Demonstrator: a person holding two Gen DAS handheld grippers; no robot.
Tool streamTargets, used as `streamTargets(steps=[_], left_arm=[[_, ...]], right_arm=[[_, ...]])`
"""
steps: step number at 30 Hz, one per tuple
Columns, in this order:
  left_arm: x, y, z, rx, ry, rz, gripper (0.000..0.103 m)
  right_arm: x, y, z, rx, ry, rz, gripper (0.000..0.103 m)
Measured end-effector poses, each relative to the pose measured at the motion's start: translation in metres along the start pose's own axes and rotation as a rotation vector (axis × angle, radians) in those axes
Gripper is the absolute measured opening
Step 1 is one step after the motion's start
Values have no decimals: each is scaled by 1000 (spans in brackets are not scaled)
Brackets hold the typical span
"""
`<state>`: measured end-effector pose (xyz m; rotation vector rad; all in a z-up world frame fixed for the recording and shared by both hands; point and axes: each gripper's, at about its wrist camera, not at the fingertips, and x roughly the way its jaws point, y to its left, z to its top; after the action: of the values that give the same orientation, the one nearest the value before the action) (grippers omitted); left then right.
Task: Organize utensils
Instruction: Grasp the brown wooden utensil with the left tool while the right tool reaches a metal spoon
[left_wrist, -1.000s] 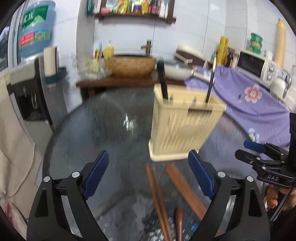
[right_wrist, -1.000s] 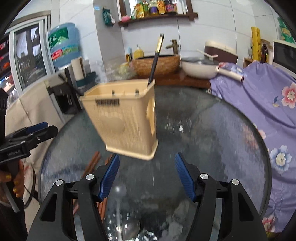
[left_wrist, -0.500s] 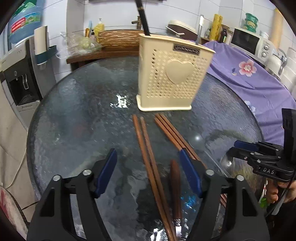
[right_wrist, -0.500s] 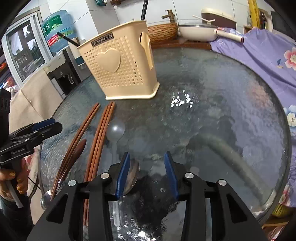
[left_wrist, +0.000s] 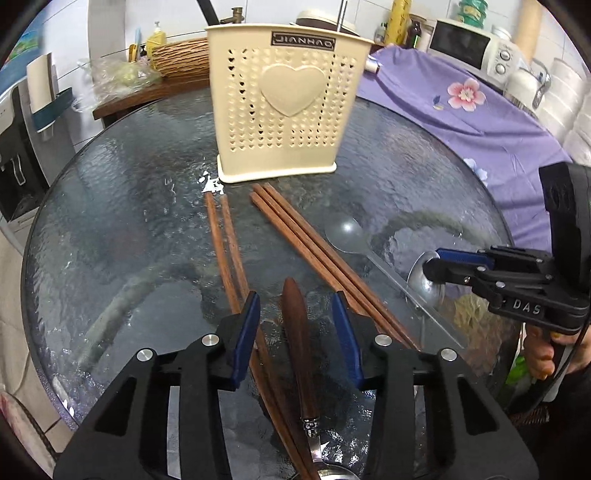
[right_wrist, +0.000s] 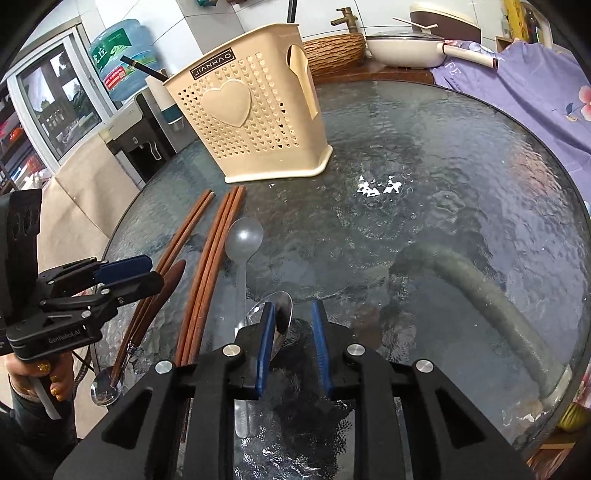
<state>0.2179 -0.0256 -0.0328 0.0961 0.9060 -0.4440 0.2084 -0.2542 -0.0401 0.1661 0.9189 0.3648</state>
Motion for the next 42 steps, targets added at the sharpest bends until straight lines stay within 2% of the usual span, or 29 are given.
streamTargets(steps=[10,24,27,29,30,34,42], left_arm=[[17,0,2,-3,40,4,39],[27,-2,6,10,61,4,35],[28,-4,8,17,63,12,27],[30,-4,9,11,65,7,17],[30,-3,10,4,67,1,16],[30,0,12,-33,67,-36,16],[10,-3,20,-47,7,-59,16]], right_arm=[[2,-2,1,-12,22,29,17],[6,-10,3,30,56,128,9],[5,-10,3,29,56,137,8],[4,-10,4,26,52,141,7],[2,-9,4,22,49,141,7],[-5,-5,8,-3,27,130,6],[-27,6,17,-67,-65,77,4]])
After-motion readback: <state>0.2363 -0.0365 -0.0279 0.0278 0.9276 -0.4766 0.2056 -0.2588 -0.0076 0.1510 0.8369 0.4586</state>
